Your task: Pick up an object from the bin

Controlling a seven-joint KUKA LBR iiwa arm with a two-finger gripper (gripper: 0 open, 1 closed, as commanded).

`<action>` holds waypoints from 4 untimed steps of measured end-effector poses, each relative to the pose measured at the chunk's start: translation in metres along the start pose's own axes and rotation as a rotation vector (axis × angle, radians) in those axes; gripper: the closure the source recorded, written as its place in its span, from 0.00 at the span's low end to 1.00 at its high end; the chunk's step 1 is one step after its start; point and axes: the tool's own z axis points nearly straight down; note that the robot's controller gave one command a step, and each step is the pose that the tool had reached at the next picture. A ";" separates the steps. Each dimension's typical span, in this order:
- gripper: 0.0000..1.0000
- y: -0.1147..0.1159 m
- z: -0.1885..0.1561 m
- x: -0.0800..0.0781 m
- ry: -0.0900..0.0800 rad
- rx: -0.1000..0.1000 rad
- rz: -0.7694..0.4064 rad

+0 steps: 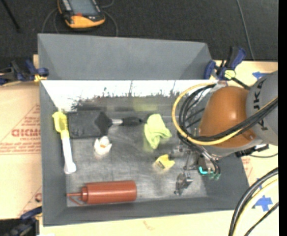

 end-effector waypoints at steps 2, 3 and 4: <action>1.00 0.026 0.062 -0.067 -0.011 0.001 -0.061; 1.00 0.026 0.062 -0.067 -0.011 0.001 -0.061; 1.00 0.027 0.053 -0.037 -0.013 0.001 -0.224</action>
Offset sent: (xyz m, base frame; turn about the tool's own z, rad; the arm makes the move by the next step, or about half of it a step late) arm 0.0648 0.0264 -0.0661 -0.0597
